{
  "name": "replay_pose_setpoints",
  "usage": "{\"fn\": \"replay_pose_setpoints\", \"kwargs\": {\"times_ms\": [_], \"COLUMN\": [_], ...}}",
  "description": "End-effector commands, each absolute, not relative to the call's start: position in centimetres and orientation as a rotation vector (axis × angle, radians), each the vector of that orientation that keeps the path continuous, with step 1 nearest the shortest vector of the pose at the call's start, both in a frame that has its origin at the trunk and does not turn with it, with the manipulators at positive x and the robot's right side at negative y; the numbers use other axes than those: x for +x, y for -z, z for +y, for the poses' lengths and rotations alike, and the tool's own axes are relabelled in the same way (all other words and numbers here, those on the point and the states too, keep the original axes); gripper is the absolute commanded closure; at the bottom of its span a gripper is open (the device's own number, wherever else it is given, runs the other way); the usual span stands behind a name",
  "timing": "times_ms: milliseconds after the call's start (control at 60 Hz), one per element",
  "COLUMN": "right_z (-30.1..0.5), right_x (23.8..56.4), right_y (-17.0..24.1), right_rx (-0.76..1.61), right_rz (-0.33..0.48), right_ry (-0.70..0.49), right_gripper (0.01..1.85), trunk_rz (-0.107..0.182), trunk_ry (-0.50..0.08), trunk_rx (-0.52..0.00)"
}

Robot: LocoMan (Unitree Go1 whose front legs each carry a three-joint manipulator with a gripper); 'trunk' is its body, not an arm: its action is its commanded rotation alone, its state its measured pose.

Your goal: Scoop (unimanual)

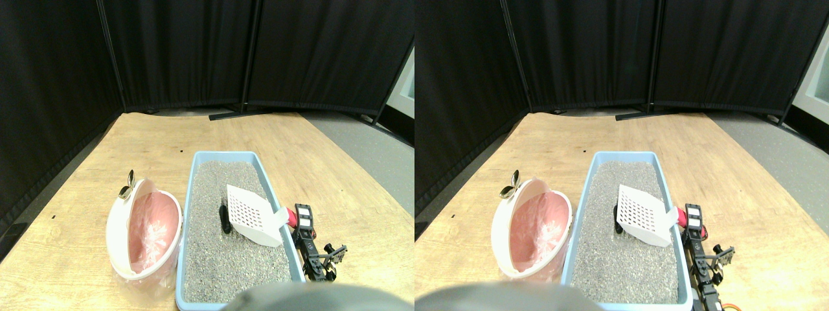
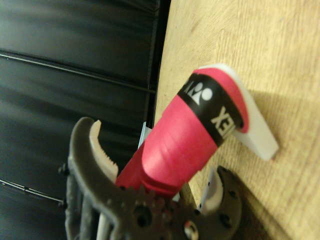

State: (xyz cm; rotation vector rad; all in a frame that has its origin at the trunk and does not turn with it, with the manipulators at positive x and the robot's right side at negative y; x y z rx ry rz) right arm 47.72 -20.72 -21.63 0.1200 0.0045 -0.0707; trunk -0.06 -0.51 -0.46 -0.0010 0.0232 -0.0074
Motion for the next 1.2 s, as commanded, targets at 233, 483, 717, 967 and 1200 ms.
{"fn": "replay_pose_setpoints", "kwargs": {"times_ms": [233, 483, 717, 967, 1200], "right_z": [-20.6, -20.6, -20.6, -20.4, -20.2], "right_x": [48.7, 48.1, 47.9, 47.5, 48.2], "right_y": [19.4, 18.5, 17.8, 15.6, 12.6], "right_rx": [0.092, 0.061, 0.009, -0.078, -0.130], "right_rz": [-0.169, -0.184, -0.186, -0.296, -0.329], "right_ry": [-0.034, -0.008, -0.023, -0.111, -0.182], "right_gripper": [1.80, 1.80, 1.80, 1.80, 1.80], "trunk_rz": [0.002, -0.006, -0.009, -0.004, -0.005], "trunk_ry": [-0.006, 0.000, 0.000, -0.003, -0.010], "trunk_rx": [-0.007, -0.002, -0.011, -0.027, -0.048]}}
